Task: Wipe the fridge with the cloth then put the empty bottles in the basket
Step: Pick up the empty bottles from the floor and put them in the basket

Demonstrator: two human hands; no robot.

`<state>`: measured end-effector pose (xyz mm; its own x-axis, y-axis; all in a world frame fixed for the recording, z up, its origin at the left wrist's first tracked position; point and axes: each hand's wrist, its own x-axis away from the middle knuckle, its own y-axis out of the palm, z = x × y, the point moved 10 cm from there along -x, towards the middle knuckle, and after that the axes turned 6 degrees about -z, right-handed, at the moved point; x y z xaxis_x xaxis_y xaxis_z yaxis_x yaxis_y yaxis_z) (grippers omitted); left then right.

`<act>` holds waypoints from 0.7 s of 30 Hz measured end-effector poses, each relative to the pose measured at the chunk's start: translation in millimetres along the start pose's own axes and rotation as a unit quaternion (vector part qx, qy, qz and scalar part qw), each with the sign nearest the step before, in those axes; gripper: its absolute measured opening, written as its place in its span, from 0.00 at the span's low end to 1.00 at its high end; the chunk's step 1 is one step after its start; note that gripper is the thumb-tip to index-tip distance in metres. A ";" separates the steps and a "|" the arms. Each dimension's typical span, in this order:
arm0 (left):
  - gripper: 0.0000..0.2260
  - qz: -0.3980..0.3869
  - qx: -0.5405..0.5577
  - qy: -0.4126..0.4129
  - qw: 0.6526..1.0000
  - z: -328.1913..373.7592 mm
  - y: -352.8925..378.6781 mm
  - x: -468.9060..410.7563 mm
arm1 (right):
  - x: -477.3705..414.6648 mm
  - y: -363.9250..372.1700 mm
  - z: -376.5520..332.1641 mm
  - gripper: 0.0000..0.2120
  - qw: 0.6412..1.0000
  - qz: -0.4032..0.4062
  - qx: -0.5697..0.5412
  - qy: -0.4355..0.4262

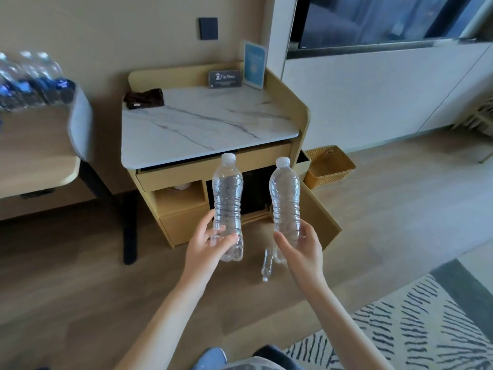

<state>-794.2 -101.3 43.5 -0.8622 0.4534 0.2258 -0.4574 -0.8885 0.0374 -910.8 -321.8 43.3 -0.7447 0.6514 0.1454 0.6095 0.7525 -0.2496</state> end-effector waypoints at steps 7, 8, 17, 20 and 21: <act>0.30 -0.028 -0.020 0.006 0.999 -1.4 12.8 -11.6 | 5.3 -14.8 2.8 0.26 0.999 0.040 -0.029 0.013; 0.30 -0.038 -0.024 0.008 0.999 -1.3 17.1 -14.0 | 7.4 -19.5 2.4 0.26 0.998 0.050 -0.029 0.012; 0.33 -0.215 -0.048 -0.002 0.976 1.3 112.5 -32.1 | 59.7 -104.3 21.4 0.29 0.977 0.213 -0.003 0.023; 0.34 -0.280 -0.061 -0.008 0.958 -2.0 162.3 -27.2 | 88.8 -141.2 37.3 0.33 0.963 0.267 -0.011 0.036; 0.33 -0.299 -0.071 -0.007 0.952 -3.4 179.7 -23.2 | 99.1 -154.3 42.5 0.34 0.958 0.284 -0.013 0.039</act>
<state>-857.1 -271.2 41.7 -0.4366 0.8729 0.2179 -0.8908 -0.4534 0.0315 -1090.2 -377.5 55.5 -0.2684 0.9612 0.0643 0.9176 0.2754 -0.2866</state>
